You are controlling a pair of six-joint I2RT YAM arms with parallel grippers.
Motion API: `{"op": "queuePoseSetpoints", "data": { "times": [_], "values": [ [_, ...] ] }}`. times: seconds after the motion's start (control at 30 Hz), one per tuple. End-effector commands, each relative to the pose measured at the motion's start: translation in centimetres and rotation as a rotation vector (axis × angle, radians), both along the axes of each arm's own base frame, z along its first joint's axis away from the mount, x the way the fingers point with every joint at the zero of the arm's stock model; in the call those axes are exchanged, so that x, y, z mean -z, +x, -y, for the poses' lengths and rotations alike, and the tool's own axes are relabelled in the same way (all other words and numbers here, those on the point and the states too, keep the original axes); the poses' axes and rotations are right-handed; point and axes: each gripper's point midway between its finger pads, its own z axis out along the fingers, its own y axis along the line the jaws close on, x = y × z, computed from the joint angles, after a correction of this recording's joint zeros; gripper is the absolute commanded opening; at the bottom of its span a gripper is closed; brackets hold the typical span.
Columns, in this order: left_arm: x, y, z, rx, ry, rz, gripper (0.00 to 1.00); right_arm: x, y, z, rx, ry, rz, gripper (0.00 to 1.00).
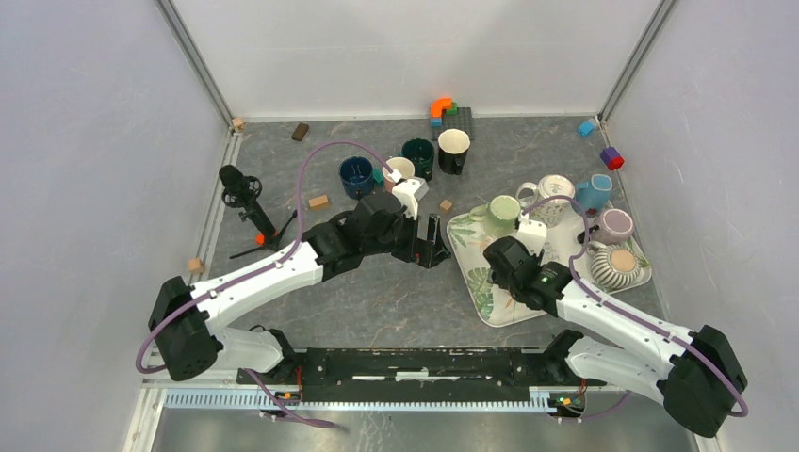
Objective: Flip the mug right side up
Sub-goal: Turn over the cup on the tray.
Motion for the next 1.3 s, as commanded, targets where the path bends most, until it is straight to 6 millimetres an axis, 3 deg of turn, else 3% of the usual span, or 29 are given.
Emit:
{"op": "queuePoseSetpoints", "data": {
  "times": [0.0, 0.43, 0.6, 0.8, 1.1, 1.27],
  "values": [
    [-3.1, 0.5, 0.2, 0.002, -0.06, 0.064, 1.0, -0.9, 0.8, -0.5, -0.011, 0.017, 0.042, 0.58],
    [-3.0, 0.3, -0.4, -0.006, -0.044, 0.066, 1.0, -0.8, 1.0, -0.7, -0.033, 0.006, 0.041, 0.57],
    [-3.0, 0.4, -0.3, -0.003, -0.046, 0.069, 1.0, -1.2, 1.2, 0.3, 0.019, -0.04, 0.047, 0.56],
    [-3.2, 0.4, -0.4, 0.007, -0.044, 0.074, 1.0, -0.4, 0.7, 1.4, 0.103, -0.067, 0.013, 0.46],
    [-3.3, 0.2, -0.8, 0.01, -0.044, 0.077, 1.0, -0.2, 0.4, 2.6, 0.151, -0.061, 0.056, 0.42],
    [-3.2, 0.3, -1.1, 0.002, -0.047, 0.08, 1.0, -0.6, 1.2, 2.2, 0.118, -0.088, 0.071, 0.28]
  ]
}}
